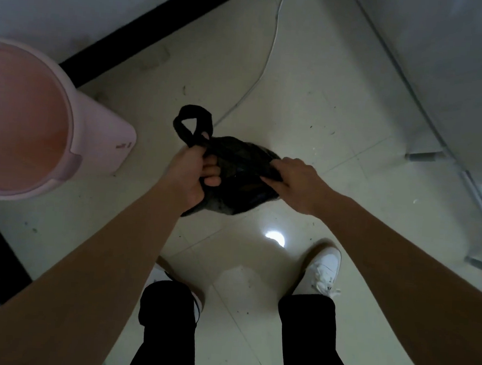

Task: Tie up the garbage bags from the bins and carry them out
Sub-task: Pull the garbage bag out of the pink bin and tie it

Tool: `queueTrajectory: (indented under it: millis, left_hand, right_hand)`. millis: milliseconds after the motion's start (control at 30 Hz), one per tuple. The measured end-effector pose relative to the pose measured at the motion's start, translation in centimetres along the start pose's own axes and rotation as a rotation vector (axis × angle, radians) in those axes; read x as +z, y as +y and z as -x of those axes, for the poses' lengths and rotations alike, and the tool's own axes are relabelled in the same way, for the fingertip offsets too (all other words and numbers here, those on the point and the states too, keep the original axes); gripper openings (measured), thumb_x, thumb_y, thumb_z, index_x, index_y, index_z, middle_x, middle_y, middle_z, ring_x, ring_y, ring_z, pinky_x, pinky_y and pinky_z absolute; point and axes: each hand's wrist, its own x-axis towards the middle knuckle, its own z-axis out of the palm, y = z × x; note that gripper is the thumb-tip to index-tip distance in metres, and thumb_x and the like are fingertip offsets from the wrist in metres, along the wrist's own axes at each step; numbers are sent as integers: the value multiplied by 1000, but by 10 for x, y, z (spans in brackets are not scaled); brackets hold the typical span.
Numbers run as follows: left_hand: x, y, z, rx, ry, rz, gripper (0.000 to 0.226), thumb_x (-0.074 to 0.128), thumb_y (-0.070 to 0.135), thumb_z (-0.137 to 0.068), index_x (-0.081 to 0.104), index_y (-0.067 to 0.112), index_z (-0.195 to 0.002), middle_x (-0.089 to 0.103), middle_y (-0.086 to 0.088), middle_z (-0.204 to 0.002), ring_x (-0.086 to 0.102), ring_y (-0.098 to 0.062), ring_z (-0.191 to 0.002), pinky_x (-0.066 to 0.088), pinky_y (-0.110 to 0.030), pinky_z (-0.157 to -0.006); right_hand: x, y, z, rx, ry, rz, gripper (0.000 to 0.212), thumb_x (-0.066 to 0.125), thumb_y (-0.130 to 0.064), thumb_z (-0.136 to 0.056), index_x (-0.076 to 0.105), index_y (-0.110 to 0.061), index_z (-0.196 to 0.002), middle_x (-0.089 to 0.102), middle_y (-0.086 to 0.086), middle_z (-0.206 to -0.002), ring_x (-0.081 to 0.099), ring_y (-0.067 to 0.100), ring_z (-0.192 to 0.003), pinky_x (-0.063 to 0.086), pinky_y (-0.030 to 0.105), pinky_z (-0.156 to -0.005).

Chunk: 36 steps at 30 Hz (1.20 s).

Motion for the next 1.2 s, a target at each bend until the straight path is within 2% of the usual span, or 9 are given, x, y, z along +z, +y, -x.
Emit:
queueTrajectory:
  millis: [300, 400, 533, 633, 767, 867, 1000, 1100, 1200]
  left_hand:
    - [-28, 21, 2, 111, -204, -309, 33, 49, -16, -91, 49, 13, -75, 41, 2, -59, 40, -10, -57, 40, -20, -57]
    - [-31, 23, 4, 101, -317, -538, 33, 67, -7, -86, 58, 3, -117, 50, 0, -67, 45, -11, -62, 45, -20, -62]
    - [-21, 11, 6, 93, -448, -681, 30, 80, 21, -81, 64, 8, -103, 56, 1, -75, 46, -8, -63, 39, -21, -56]
    - [-16, -1, 2, -6, -379, -512, 38, 65, 38, -94, 50, 16, -122, 36, 5, -63, 31, -8, -51, 31, -22, -47]
    - [-14, -8, 6, -133, -358, -355, 40, 54, 42, -98, 55, 13, -126, 31, 4, -56, 25, -9, -45, 25, -23, -45]
    - [-11, -12, 12, -184, -403, -342, 26, 47, 38, -103, 55, 13, -101, 33, 3, -54, 26, -9, -43, 25, -25, -48]
    - [-13, -13, 14, -175, -444, -370, 23, 45, 34, -103, 56, 14, -97, 34, 1, -57, 26, -11, -46, 25, -28, -52]
    - [-15, -13, 13, -161, -447, -413, 23, 45, 32, -104, 57, 14, -99, 35, 1, -57, 26, -12, -46, 24, -30, -55]
    - [-18, -12, 13, -134, -464, -438, 26, 44, 33, -104, 60, 13, -108, 44, -1, -61, 33, -13, -48, 30, -30, -55]
  right_hand:
    - [-2, 14, 5, 43, 119, 43, 14, 44, -18, -99, 45, -10, -87, 48, 2, -71, 48, 24, -65, 40, 36, -61]
    - [-3, 3, -1, -72, 179, 109, 32, 33, -29, -95, 55, -6, -100, 62, 7, -79, 58, 26, -68, 51, 41, -63]
    - [1, -13, -11, -201, 92, 317, 25, 40, -27, -98, 56, -8, -105, 63, 8, -79, 60, 28, -68, 46, 36, -62]
    - [7, -20, -14, -170, 22, 412, 27, 41, -34, -103, 52, -9, -100, 63, 10, -81, 61, 31, -70, 44, 37, -63]
    - [-7, -22, -8, 89, -124, 60, 38, 53, -53, -95, 54, -16, -105, 59, 2, -96, 58, 22, -89, 43, 32, -73]
    - [-30, -32, -1, 367, -327, -548, 52, 68, -24, -90, 48, -15, -137, 56, 2, -126, 52, 16, -111, 43, 19, -78]
    - [-49, -37, -10, 472, -41, -1043, 45, 50, -47, -92, 57, -29, -133, 61, -1, -128, 54, 16, -120, 36, 40, -108]
    - [-60, -50, -18, 397, -59, -983, 50, 53, -68, -85, 68, -33, -118, 64, -4, -105, 59, 11, -95, 46, 30, -89]
    - [-62, -60, -25, 298, -24, -835, 31, 67, -45, -90, 73, -19, -107, 69, -8, -89, 61, -5, -70, 45, 11, -63]
